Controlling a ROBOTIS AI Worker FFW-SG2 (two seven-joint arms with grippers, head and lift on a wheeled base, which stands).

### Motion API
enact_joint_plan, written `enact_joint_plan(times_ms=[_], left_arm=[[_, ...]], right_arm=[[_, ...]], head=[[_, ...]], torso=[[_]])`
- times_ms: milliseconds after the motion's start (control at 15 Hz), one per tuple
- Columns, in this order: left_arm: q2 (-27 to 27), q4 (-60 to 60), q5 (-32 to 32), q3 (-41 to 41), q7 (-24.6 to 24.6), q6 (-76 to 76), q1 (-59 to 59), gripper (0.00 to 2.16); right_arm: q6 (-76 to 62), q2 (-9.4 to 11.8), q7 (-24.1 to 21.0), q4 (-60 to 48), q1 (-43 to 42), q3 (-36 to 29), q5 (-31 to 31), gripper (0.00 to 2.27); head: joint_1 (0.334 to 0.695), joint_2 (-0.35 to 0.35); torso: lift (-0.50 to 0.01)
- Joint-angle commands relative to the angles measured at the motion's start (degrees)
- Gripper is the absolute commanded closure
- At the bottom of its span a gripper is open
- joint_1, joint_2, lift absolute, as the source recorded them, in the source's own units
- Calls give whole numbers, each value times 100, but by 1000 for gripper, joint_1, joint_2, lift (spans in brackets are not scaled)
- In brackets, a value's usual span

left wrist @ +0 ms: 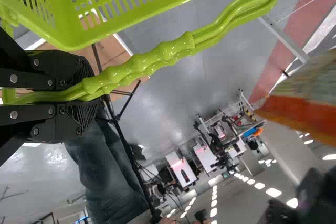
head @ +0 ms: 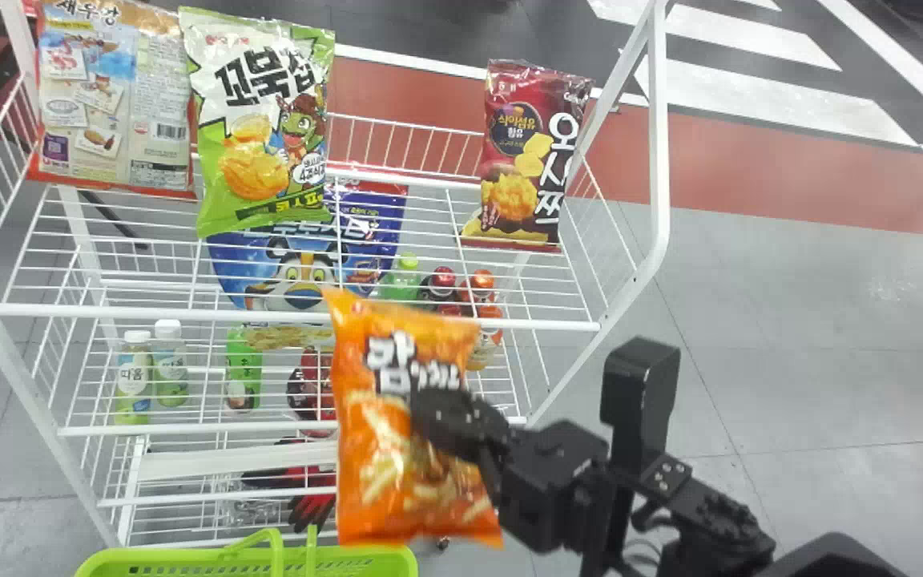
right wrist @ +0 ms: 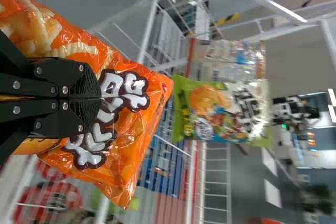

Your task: Hold basket handle with left hand then pick Gamjakkang with right hand and place into basket

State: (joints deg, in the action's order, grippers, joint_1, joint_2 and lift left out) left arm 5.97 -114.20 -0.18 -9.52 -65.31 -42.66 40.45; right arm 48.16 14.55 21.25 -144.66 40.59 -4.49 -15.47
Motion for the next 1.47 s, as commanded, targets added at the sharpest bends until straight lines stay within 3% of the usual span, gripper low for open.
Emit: enact_joint_plan(times_ms=[0,467,800,1133,1200,1267,1333,1400], left_arm=[[0,29,18,20,0,51,-2,2148],[9,-6,71,64,-35,68,-2,2148],[9,-41,71,56,-52,-2,25,2148],[18,-138,53,56,-52,-55,86,2148],[18,-138,53,56,-61,-55,86,2148],[27,-147,53,64,-70,-55,86,2148],[27,-147,53,64,-79,-55,95,2148],[35,-147,62,82,-79,-55,95,2148]], right_arm=[[664,100,64,8,212,-34,115,2240],[840,408,310,1028,388,229,519,2240],[524,452,328,1538,203,1170,906,2240],[-724,425,204,2505,-350,1970,1204,2236],[-830,408,125,2724,-509,2093,1213,2088],[-830,364,108,2891,-614,2136,1204,1463],[-847,337,108,2944,-632,2119,1204,380],[-847,346,108,2944,-632,2093,1196,-2]], head=[[695,-350],[695,-350],[695,-350],[695,-350],[695,-350],[695,-350],[695,-350],[695,-350]], torso=[[-19],[-19],[-19],[-19],[-19],[-19],[-19],[-19]])
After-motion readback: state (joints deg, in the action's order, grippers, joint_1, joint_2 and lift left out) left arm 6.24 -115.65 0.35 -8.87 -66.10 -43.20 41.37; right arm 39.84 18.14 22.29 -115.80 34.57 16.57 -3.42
